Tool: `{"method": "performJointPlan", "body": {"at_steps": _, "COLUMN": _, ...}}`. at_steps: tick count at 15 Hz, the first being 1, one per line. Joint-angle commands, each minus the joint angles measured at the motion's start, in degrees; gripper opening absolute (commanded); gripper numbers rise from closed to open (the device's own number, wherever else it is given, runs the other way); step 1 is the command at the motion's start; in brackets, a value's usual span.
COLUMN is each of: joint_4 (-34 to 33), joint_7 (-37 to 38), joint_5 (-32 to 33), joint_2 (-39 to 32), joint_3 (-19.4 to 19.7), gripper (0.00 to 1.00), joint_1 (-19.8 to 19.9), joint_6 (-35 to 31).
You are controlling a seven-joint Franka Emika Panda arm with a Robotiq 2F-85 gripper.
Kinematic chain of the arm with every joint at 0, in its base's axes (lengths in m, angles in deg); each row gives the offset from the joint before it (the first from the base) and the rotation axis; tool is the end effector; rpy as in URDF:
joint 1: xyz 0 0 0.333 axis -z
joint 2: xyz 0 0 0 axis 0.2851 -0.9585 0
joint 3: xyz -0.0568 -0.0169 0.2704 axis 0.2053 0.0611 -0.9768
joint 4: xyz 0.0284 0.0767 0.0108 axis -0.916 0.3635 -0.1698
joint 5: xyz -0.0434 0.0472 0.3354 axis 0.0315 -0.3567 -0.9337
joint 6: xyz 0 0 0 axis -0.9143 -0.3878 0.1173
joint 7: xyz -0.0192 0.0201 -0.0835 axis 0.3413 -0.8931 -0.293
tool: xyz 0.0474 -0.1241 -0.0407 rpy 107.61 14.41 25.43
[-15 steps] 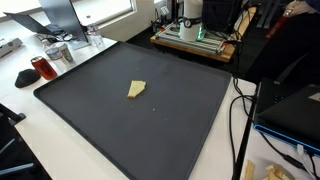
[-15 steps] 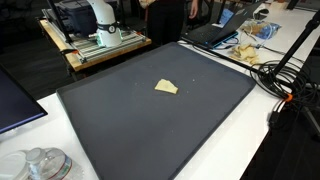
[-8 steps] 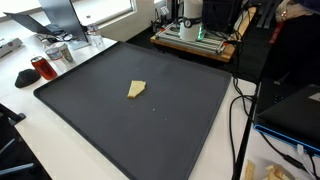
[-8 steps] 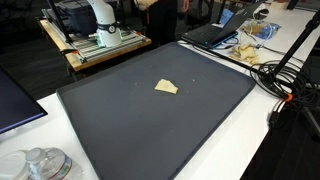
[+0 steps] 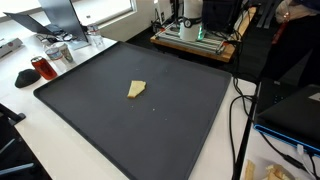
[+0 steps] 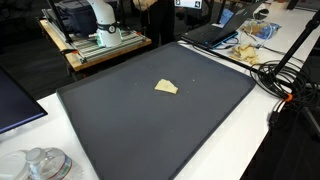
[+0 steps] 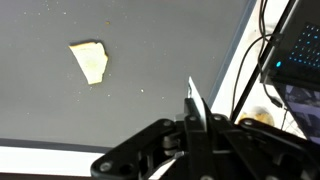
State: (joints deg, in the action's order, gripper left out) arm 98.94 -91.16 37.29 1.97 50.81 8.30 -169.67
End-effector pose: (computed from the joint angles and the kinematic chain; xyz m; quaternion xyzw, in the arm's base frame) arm 0.4433 0.0928 0.4526 -0.9872 -0.1296 -0.0507 0.0775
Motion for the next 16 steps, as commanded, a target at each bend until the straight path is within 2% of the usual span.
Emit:
{"method": "performJointPlan", "body": {"at_steps": 1, "joint_4": -5.0, "joint_7": -2.0, "joint_5": -4.0, "joint_2": -4.3, "joint_3": 2.8, "gripper": 0.01, "joint_1": 2.9, "joint_6": -1.7}}
{"method": "performJointPlan", "body": {"at_steps": 4, "joint_4": -4.2, "joint_7": -1.8, "joint_5": -5.9, "joint_2": -5.2, "joint_3": 4.3, "gripper": 0.01, "joint_1": 5.1, "joint_6": -7.7}}
{"method": "performJointPlan", "body": {"at_steps": 9, "joint_4": 2.5, "joint_7": 1.1, "joint_5": -3.8, "joint_2": -7.3, "joint_3": 3.5, "gripper": 0.01, "joint_1": 6.3, "joint_6": -25.8}}
{"method": "performJointPlan", "body": {"at_steps": 12, "joint_4": 5.6, "joint_7": 5.8, "joint_5": 0.4, "joint_2": -10.2, "joint_3": 2.6, "gripper": 0.01, "joint_1": 6.7, "joint_6": -33.6}}
{"method": "performJointPlan", "body": {"at_steps": 16, "joint_4": 7.3, "joint_7": 13.9, "joint_5": 8.5, "joint_2": -14.4, "joint_3": 3.0, "gripper": 0.01, "joint_1": 7.6, "joint_6": -38.2}}
